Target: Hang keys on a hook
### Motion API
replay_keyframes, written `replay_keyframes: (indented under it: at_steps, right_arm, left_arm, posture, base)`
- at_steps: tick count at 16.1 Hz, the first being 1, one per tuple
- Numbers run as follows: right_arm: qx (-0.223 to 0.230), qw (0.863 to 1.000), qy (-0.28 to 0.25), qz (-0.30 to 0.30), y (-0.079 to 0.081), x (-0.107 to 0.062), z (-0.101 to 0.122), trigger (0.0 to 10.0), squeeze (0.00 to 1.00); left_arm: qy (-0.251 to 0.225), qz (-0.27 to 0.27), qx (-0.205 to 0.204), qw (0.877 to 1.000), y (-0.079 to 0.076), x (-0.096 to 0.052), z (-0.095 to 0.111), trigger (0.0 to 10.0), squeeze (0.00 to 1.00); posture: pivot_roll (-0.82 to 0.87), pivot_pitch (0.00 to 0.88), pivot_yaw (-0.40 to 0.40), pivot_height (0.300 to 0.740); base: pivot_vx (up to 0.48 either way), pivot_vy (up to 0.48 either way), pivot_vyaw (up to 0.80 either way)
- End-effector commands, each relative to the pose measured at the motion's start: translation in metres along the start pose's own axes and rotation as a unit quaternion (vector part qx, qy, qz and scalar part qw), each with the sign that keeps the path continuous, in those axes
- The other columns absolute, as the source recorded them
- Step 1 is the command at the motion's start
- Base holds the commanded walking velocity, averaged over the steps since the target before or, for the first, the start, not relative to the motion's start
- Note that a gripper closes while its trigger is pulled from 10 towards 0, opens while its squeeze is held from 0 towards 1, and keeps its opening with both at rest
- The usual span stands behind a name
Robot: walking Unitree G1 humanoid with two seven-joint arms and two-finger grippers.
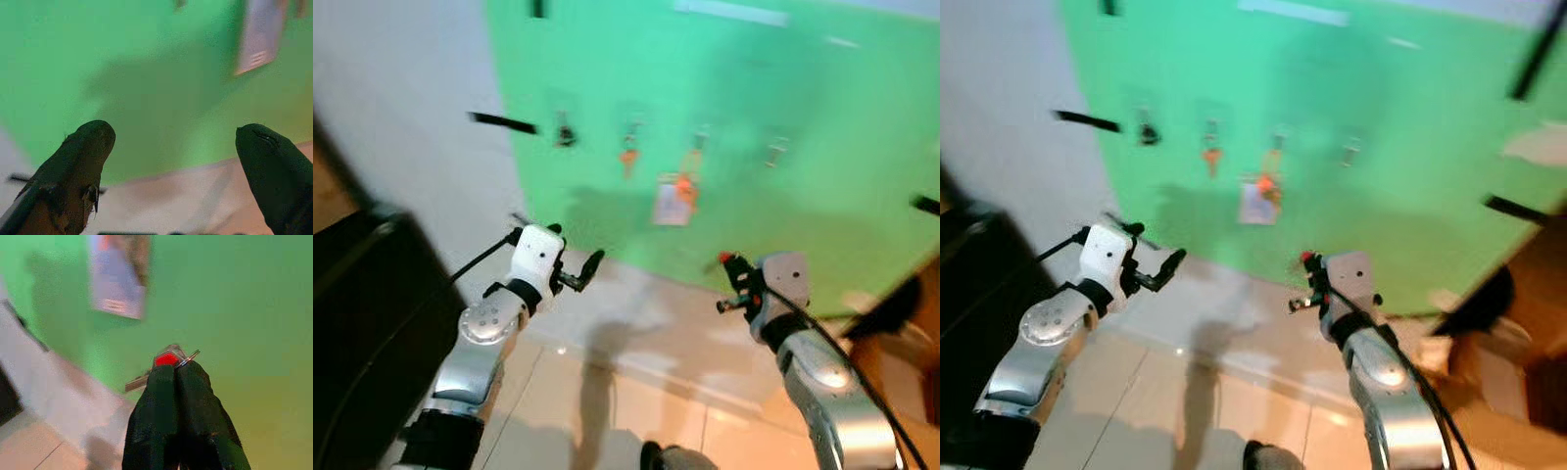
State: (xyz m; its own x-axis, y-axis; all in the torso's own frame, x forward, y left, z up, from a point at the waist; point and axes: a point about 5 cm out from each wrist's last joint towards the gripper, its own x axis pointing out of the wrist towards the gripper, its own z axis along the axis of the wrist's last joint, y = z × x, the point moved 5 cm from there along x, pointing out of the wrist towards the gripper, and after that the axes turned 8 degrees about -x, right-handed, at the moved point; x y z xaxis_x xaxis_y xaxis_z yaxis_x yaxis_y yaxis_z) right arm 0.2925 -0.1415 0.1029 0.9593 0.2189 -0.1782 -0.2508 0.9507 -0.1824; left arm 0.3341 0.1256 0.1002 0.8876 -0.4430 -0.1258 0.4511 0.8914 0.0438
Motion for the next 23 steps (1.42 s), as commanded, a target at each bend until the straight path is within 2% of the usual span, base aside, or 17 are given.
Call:
replay_keyframes:
  at_steps: [1,6,7,10,13,14,15,19,23]
  right_arm:
    - [0.016,1.000,-0.010,0.003,0.001,0.001,0.008,10.0,0.00]
    - [0.017,0.999,-0.030,0.022,0.004,0.000,0.017,10.0,0.00]
    - [0.031,0.998,-0.047,0.040,0.008,0.002,0.027,10.0,0.00]
    - [0.038,0.996,-0.061,0.061,0.013,0.005,0.039,10.0,0.00]
    - [0.055,0.993,-0.086,0.054,0.002,0.011,0.055,10.0,0.00]
    - [0.064,0.992,-0.098,0.049,-0.004,0.012,0.063,10.0,0.00]
    - [0.069,0.991,-0.105,0.049,-0.007,0.012,0.068,10.0,0.00]
    - [0.084,0.986,-0.131,0.057,-0.013,0.016,0.088,10.0,0.00]
    - [0.062,0.984,-0.142,0.085,-0.015,0.024,0.104,10.0,0.00]
  left_arm:
    - [-0.003,-0.001,0.003,1.000,0.001,-0.002,0.003,10.0,0.00]
    - [-0.006,-0.006,-0.005,1.000,-0.001,0.002,0.006,10.0,0.00]
    - [-0.015,-0.021,-0.002,1.000,-0.005,0.003,0.012,10.0,0.00]
    - [-0.016,-0.057,0.009,0.998,-0.012,0.002,0.017,10.0,0.00]
    - [-0.021,-0.142,0.007,0.990,-0.030,-0.003,0.027,10.0,0.00]
    - [-0.029,-0.207,-0.010,0.978,-0.045,-0.010,0.035,10.0,0.00]
    - [-0.026,-0.238,-0.013,0.971,-0.052,-0.014,0.036,10.0,0.00]
    - [-0.010,-0.278,-0.013,0.961,-0.059,-0.018,0.037,10.0,0.00]
    - [-0.002,-0.292,-0.019,0.956,-0.061,-0.022,0.038,10.0,0.00]
  posture:
    - [-0.08,0.000,-0.024,0.740]
    - [-0.09,0.000,-0.006,0.740]
    - [-0.09,0.000,-0.005,0.740]
    - [-0.08,0.000,-0.013,0.740]
    - [-0.07,0.000,-0.020,0.740]
    - [-0.07,0.000,-0.020,0.740]
    - [-0.07,0.000,-0.020,0.740]
    - [-0.08,0.000,-0.011,0.740]
    - [-0.09,0.000,-0.009,0.740]
  base:
    - [0.000,-0.300,-0.52]
    - [0.000,-0.125,0.00]
    - [0.000,0.000,0.00]
    - [0.000,0.000,0.00]
    - [0.000,0.000,0.00]
    - [0.000,0.000,0.00]
    - [0.000,0.000,0.00]
    - [0.000,0.000,0.00]
    - [0.000,0.000,0.00]
